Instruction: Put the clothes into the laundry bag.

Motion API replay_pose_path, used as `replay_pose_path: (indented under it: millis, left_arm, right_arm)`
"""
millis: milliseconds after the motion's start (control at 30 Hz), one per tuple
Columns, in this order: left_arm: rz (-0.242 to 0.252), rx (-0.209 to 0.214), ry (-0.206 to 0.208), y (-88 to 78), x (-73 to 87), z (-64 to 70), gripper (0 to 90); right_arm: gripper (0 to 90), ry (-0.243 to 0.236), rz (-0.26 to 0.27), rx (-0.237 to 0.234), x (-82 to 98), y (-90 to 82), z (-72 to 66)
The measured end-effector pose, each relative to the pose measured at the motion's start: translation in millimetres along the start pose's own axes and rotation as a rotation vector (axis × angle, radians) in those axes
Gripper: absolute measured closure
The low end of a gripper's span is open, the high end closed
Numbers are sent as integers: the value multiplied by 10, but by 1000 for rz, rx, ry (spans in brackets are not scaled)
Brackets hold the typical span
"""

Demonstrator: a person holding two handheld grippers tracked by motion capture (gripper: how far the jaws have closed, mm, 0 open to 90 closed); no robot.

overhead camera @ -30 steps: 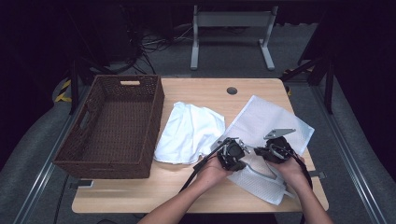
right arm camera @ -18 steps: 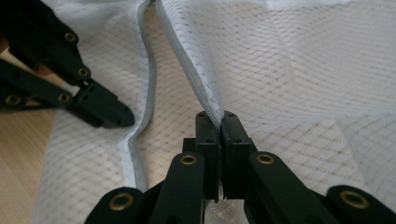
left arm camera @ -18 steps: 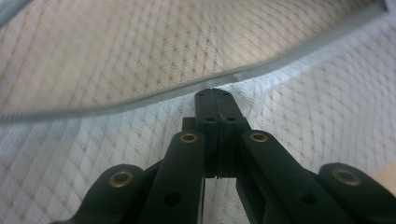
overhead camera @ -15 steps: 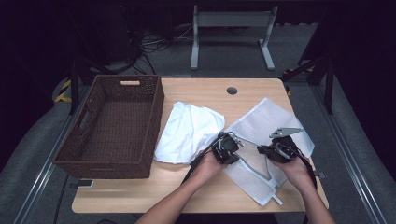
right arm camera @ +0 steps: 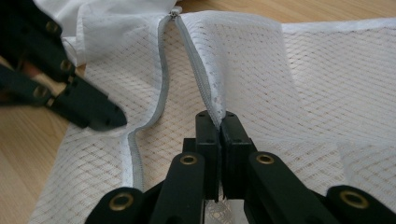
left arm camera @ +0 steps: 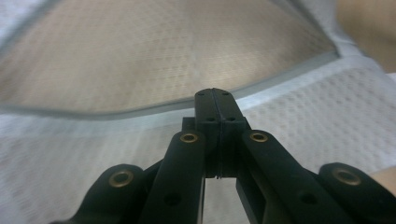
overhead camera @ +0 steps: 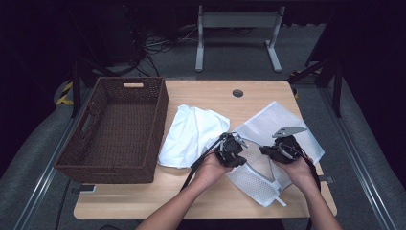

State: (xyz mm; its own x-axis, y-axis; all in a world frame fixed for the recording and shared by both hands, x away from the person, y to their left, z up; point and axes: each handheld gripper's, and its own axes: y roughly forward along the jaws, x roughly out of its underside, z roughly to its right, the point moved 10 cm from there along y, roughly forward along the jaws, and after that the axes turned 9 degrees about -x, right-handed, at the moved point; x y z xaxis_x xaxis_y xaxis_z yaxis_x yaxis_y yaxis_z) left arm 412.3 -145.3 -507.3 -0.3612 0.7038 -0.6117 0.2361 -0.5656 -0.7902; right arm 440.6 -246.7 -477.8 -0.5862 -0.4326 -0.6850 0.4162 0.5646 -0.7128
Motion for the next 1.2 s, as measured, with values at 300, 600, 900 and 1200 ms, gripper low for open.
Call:
replay_pose_path:
  millis: [300,600,900,1200]
  left_arm:
    - [-48,-42,23,209,123,-50,900]
    - [-41,-50,38,209,127,-58,900]
    - [-41,-47,53,209,127,-59,900]
    - [-53,-21,53,198,138,-66,900]
  right_arm:
    - [877,-21,22,-5,-159,-61,-7]
    - [875,-45,42,-9,-442,-142,7]
    - [875,-64,131,23,-784,-399,45]
    - [874,-71,184,28,-946,-565,61]
